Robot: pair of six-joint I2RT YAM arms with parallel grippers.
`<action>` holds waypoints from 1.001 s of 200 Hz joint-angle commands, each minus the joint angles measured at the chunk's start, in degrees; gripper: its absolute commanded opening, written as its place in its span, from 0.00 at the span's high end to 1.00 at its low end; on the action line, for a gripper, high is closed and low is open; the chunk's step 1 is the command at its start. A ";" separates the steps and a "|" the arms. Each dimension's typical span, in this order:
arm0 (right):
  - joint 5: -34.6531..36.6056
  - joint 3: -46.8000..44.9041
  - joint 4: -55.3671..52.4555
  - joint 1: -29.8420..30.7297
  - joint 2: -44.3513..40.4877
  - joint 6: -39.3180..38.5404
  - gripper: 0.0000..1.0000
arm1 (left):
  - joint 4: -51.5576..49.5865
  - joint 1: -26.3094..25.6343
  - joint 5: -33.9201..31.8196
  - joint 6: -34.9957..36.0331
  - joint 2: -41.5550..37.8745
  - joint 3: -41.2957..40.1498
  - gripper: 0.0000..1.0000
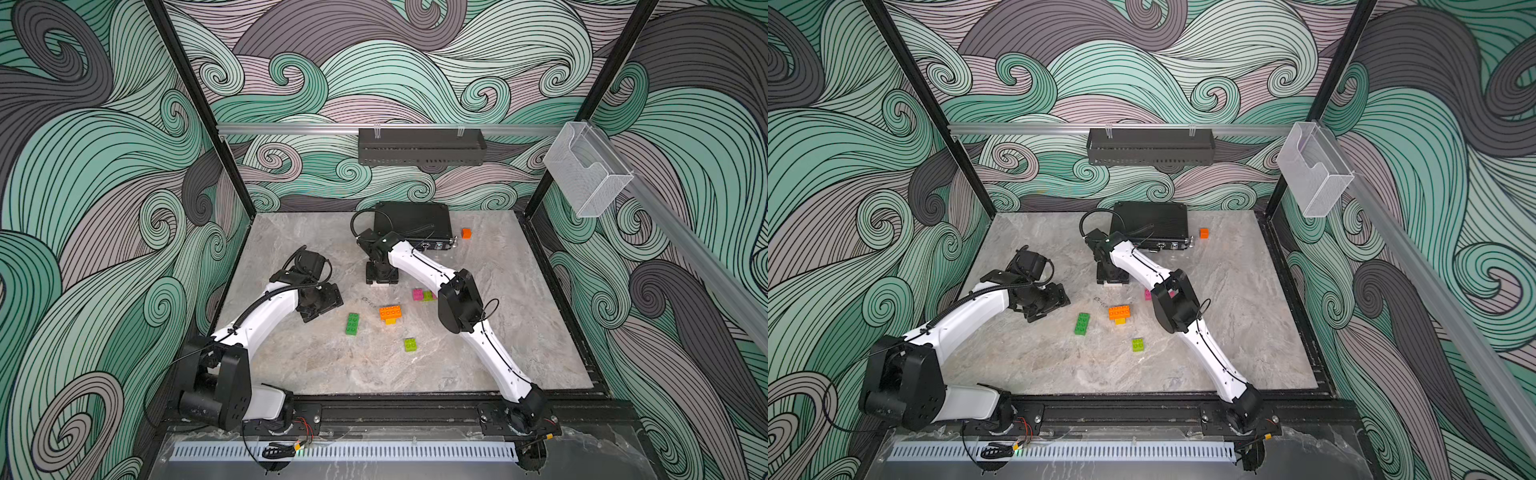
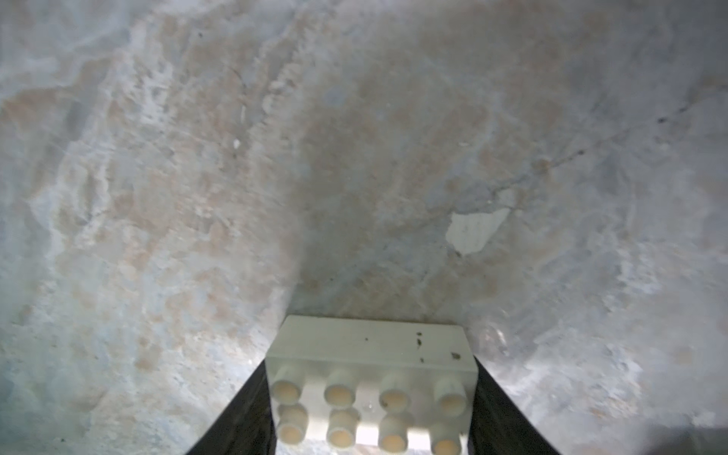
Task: Assemble a carrot with lego
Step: Pick up the lego brick from the center of the board, then assemble the lego brick with the lego brick.
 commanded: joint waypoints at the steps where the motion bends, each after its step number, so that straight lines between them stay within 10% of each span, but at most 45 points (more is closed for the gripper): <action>1: 1.89 -3.76 -1.23 0.10 -9.57 -1.91 0.55 | -0.55 0.46 0.72 0.38 0.27 -0.01 0.20; 93: -2.80 -36.33 4.38 5.51 -34.31 2.08 0.56 | 3.65 -0.72 6.99 0.56 -1.59 -3.02 0.20; 200: -1.35 -40.05 7.47 8.55 -31.88 3.09 0.57 | 4.41 -1.29 7.83 1.39 -1.95 -3.99 0.20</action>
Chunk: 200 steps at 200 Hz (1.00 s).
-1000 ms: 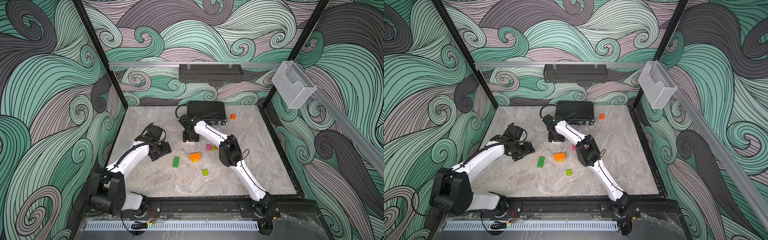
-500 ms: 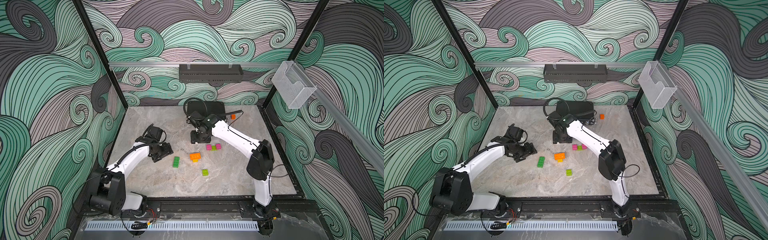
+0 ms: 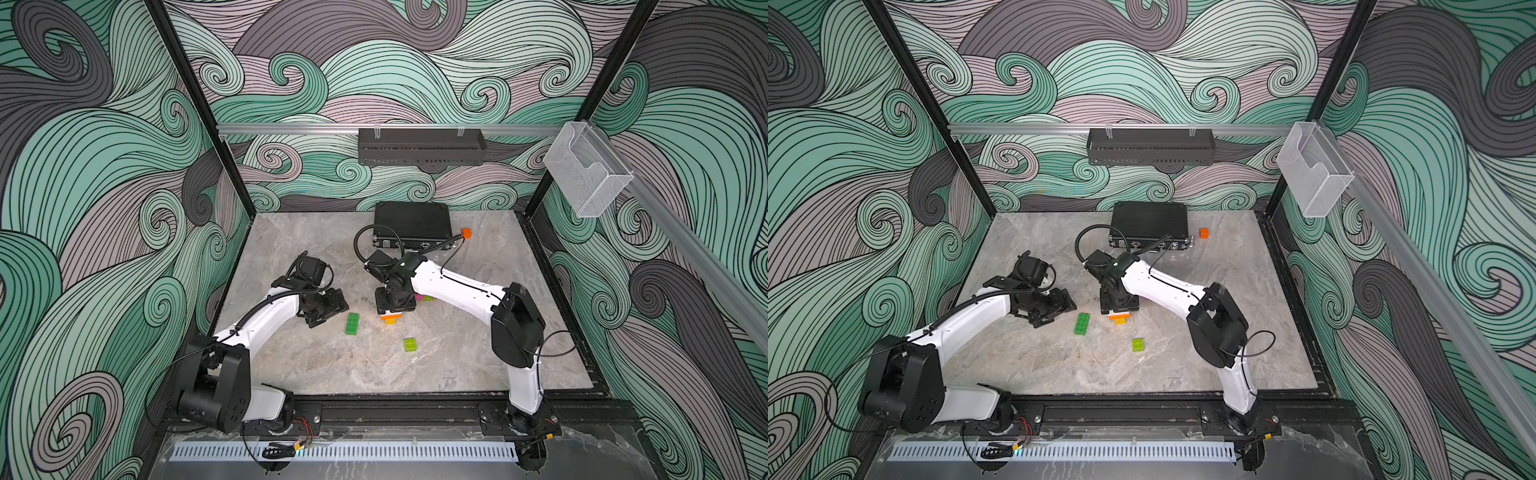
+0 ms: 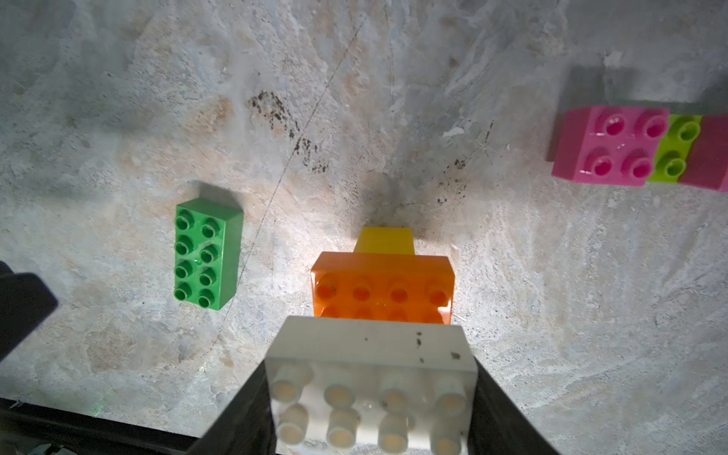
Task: Assemble a carrot with lego
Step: Assemble the lego brick with the lego brick.
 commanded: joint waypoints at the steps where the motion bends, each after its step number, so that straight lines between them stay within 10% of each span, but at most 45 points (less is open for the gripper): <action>1: 1.38 -0.23 0.39 -0.22 0.98 0.16 0.57 | 0.36 -0.40 0.89 0.89 -1.27 0.14 0.20; 200: 0.37 -2.29 1.82 -0.82 2.24 -0.28 0.58 | 0.15 -0.40 0.35 0.87 -1.25 0.13 0.20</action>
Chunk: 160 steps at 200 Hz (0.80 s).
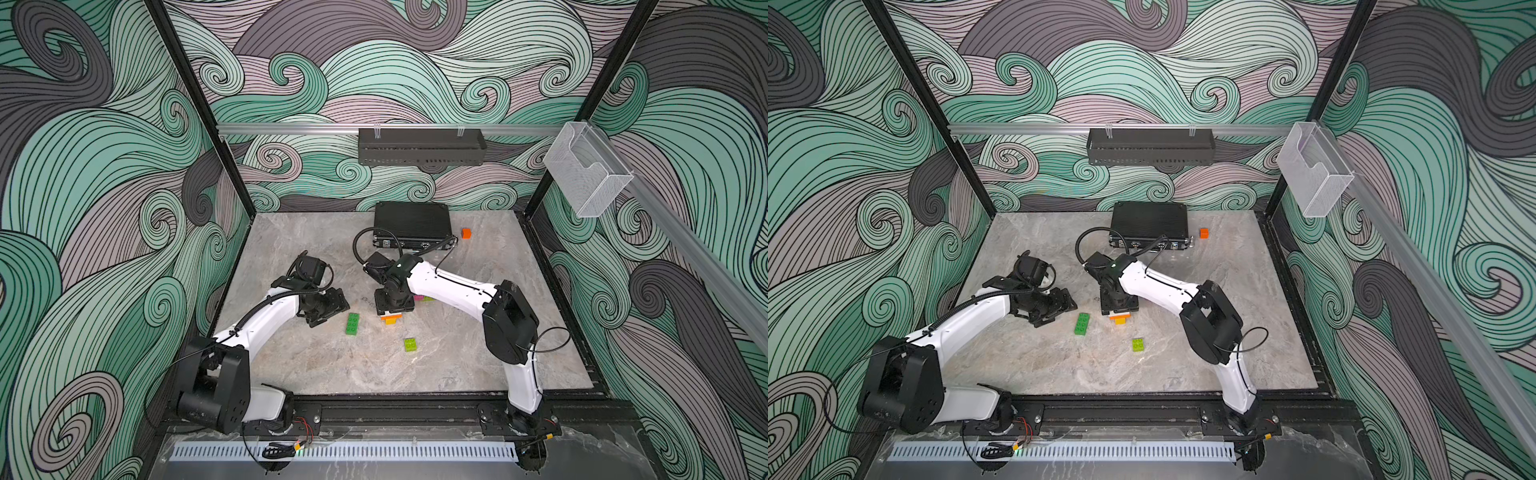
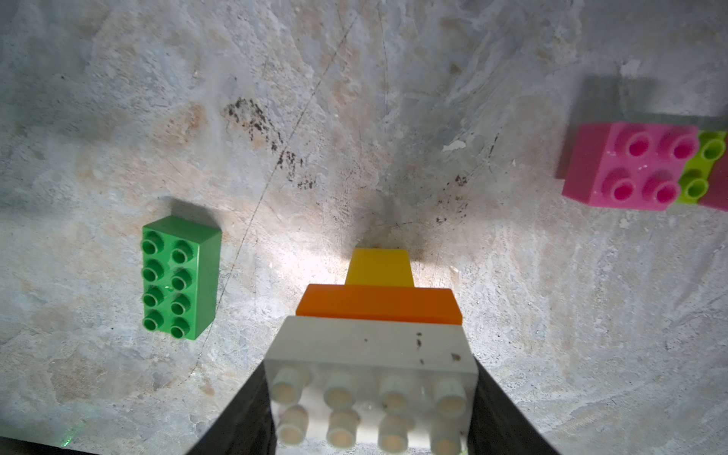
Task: Assemble a carrot with lego
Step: Assemble the lego brick with the lego brick.
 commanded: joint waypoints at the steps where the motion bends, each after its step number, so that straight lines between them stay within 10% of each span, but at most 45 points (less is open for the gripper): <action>1: 0.01 -1.85 0.41 -0.42 -0.32 0.49 0.58 | -0.07 -0.35 -0.19 0.80 -1.12 0.09 0.20; 160: -2.70 -1.76 2.26 -0.99 -2.13 1.10 0.57 | -0.16 -0.35 -0.37 0.80 -1.20 0.36 0.20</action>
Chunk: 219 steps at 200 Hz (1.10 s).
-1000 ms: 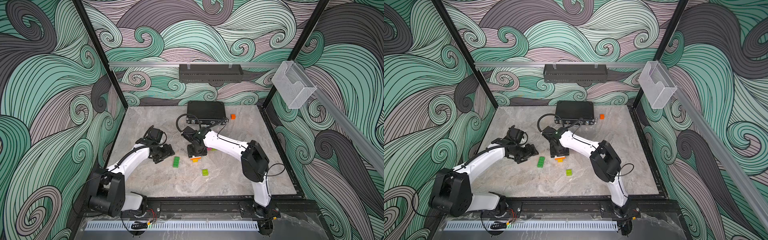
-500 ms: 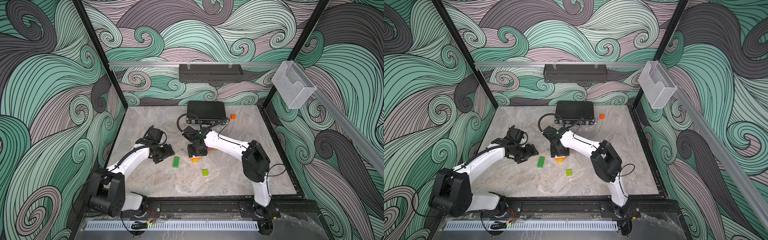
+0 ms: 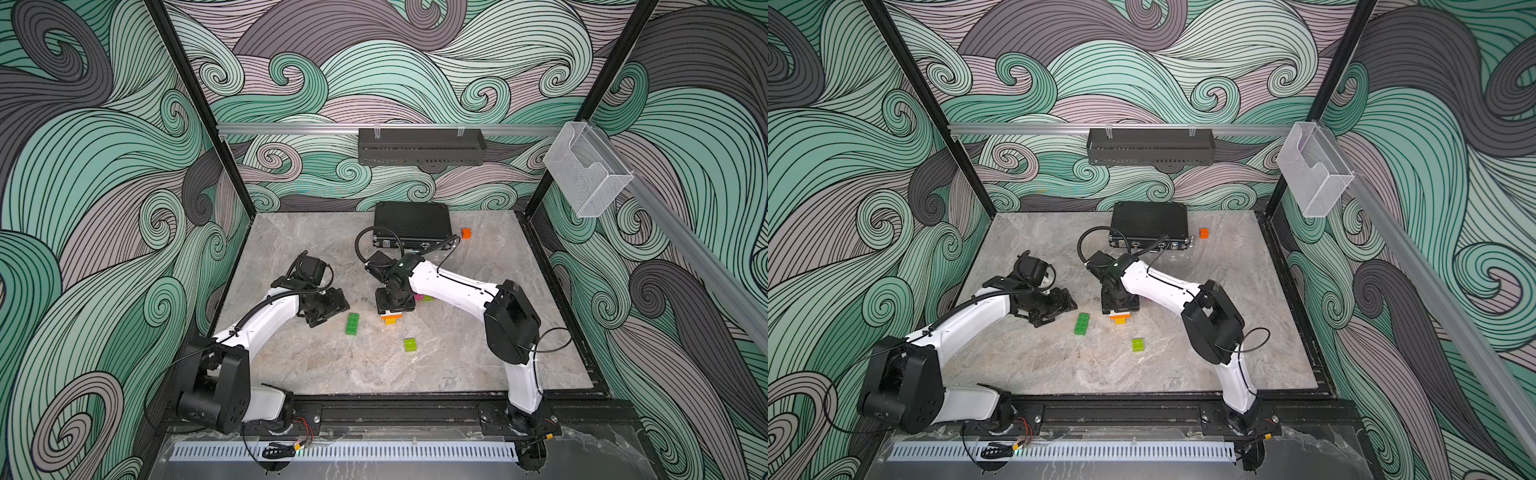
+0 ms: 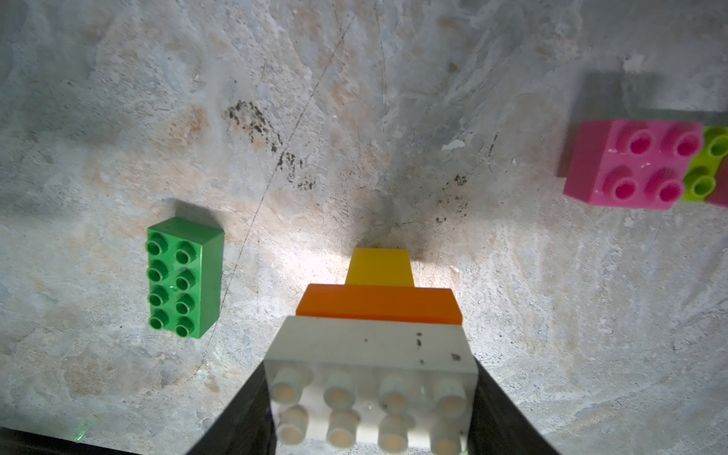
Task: Assemble a carrot with lego
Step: Assemble the lego brick with the lego brick.
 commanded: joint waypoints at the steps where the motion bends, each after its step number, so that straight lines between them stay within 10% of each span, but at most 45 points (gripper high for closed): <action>1: -1.12 -1.24 1.65 -0.29 -1.57 0.87 0.57 | -0.10 -0.35 -0.37 0.80 -1.20 0.38 0.20; 219: -3.78 -0.38 -1.34 0.32 3.53 3.23 0.58 | -0.14 -0.36 -0.19 0.71 -0.33 0.58 0.20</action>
